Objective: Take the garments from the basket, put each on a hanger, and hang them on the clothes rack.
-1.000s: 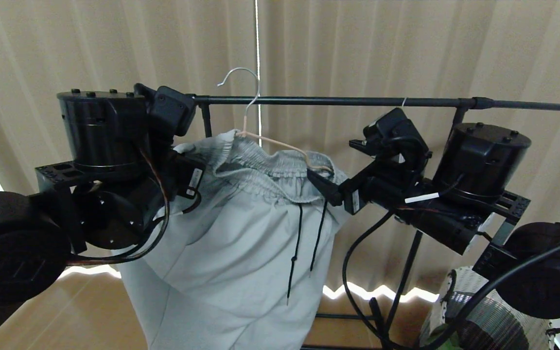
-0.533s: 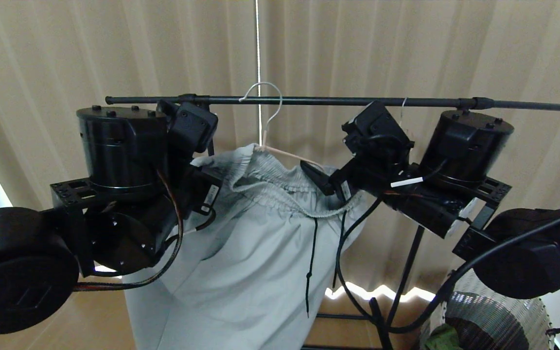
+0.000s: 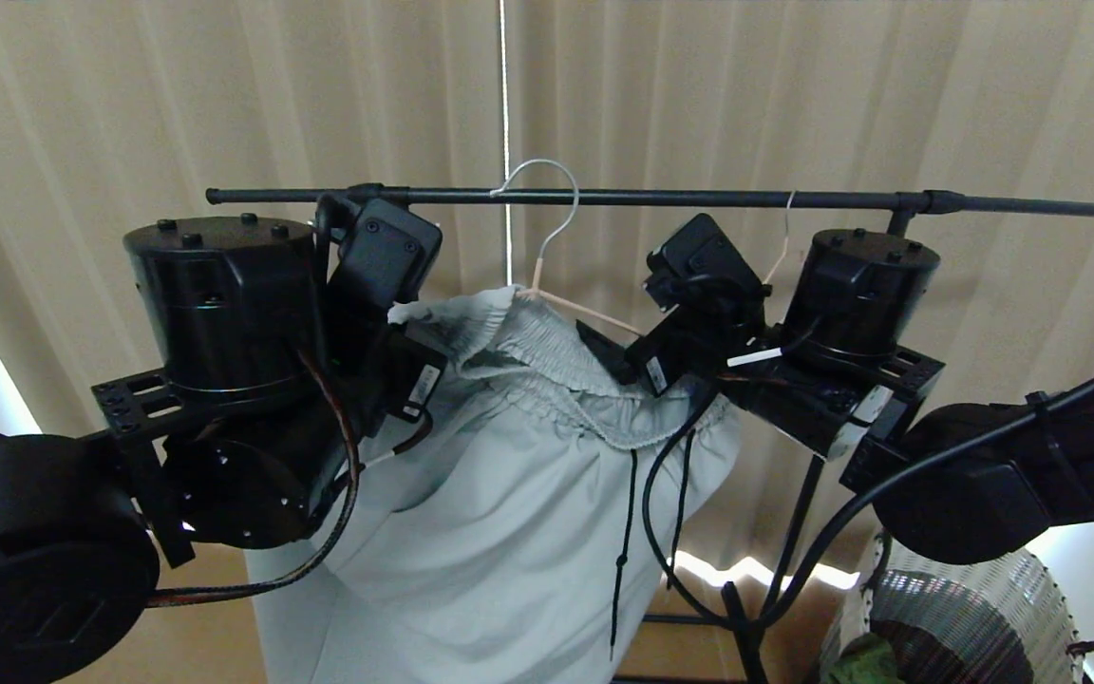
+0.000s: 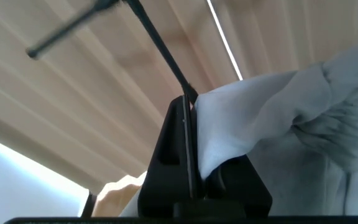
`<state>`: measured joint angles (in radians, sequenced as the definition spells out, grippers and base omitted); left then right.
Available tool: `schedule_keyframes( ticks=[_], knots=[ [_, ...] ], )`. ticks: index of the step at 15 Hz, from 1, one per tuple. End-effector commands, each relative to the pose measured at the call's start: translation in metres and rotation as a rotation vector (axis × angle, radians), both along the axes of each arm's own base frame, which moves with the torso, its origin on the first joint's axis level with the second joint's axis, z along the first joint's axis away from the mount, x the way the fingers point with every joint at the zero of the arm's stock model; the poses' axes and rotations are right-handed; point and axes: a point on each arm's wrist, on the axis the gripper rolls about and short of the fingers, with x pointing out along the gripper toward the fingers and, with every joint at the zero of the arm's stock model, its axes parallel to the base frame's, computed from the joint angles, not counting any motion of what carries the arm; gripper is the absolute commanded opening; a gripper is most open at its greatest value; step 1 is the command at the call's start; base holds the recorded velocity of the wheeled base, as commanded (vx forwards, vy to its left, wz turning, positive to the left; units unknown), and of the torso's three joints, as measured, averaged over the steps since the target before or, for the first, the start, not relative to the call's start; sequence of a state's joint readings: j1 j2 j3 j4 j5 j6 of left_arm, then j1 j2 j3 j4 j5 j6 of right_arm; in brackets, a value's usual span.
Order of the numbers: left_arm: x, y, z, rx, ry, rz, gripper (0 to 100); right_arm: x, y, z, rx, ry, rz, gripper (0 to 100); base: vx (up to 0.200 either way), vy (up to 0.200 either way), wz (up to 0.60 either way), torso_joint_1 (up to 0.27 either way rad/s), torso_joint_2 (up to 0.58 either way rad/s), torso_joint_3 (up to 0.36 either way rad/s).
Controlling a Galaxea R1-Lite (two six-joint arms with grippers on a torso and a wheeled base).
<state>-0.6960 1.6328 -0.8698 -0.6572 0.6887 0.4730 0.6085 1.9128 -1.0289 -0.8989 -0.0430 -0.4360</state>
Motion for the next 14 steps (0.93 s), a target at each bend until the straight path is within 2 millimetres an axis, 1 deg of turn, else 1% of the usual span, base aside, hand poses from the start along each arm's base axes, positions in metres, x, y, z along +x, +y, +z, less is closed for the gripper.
schedule_keyframes(
  ticks=[1,2,13,14],
  knots=[
    [0.0,0.001,-0.001,0.01,-0.007,0.0,0,0.0,0.0,-0.001,-0.001,0.002,0.001,100,0.0,0.0,0.0,0.0,0.0,0.0],
    [0.0,0.001,-0.001,0.013,-0.009,-0.001,0,0.0,0.0,-0.001,0.0,0.001,0.001,0,0.0,0.0,0.0,0.0,0.0,0.0],
    [0.005,-0.001,-0.009,0.022,0.016,-0.012,0,-0.002,0.0,-0.002,-0.002,0.004,0.004,0,0.0,0.0,0.0,0.0,0.0,0.0],
    [0.003,0.0,-0.011,0.023,0.023,-0.035,100,-0.002,0.0,-0.002,-0.001,0.002,0.004,0,0.0,0.0,0.0,0.0,0.0,0.0]
  ],
)
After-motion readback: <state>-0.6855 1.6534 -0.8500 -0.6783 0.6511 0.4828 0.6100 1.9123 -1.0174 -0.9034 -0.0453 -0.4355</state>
